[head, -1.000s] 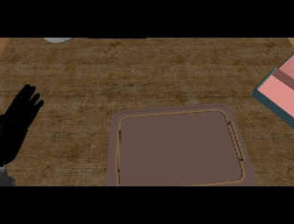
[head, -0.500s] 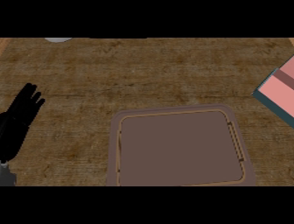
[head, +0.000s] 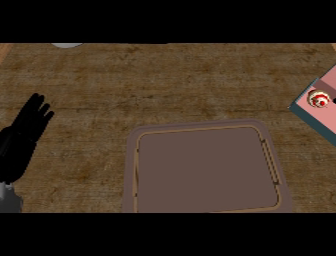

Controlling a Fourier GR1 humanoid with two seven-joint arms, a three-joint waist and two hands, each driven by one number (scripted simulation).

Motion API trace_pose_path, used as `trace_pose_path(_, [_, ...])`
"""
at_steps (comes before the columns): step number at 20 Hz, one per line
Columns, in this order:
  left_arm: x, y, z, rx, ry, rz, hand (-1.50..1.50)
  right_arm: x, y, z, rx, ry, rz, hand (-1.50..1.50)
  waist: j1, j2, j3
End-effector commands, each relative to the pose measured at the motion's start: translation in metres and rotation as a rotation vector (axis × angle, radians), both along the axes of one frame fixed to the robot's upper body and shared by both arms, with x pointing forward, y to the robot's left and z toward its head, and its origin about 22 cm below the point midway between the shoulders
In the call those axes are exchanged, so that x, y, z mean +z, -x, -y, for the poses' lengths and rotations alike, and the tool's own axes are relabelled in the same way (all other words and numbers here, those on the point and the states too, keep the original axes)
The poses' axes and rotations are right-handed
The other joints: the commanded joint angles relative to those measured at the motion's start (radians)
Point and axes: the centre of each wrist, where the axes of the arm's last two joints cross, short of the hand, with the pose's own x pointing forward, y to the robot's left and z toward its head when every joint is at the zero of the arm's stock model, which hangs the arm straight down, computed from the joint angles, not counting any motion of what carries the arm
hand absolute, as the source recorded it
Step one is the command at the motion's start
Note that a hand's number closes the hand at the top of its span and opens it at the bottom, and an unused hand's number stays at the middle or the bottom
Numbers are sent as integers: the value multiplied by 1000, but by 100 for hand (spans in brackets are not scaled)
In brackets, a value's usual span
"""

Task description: Pick the cupcake from the tray and place it in the cardboard box

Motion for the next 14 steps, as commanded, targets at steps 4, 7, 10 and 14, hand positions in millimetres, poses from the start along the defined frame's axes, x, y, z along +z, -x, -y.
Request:
trace_pose_path(4, [16, 6, -23, -7, -7, -9, 0, -23, -5, 17, 80, -86, 27, -150, 2, -2, 0])
trace_pose_path(7, [-3, 10, -15, -3, 8, -5, 0, -23, 3, 18, 52, -248, 190, -150, -5, -4, 0])
trace_pose_path(10, [3, 8, -18, 30, 8, -5, 0, -25, 3, 18, -21, -469, 353, -150, -16, -8, 1])
trace_pose_path(14, [14, 6, -17, 11, -1, -1, 0, -1, 16, 56, -85, -616, 476, -150, -13, -5, 1])
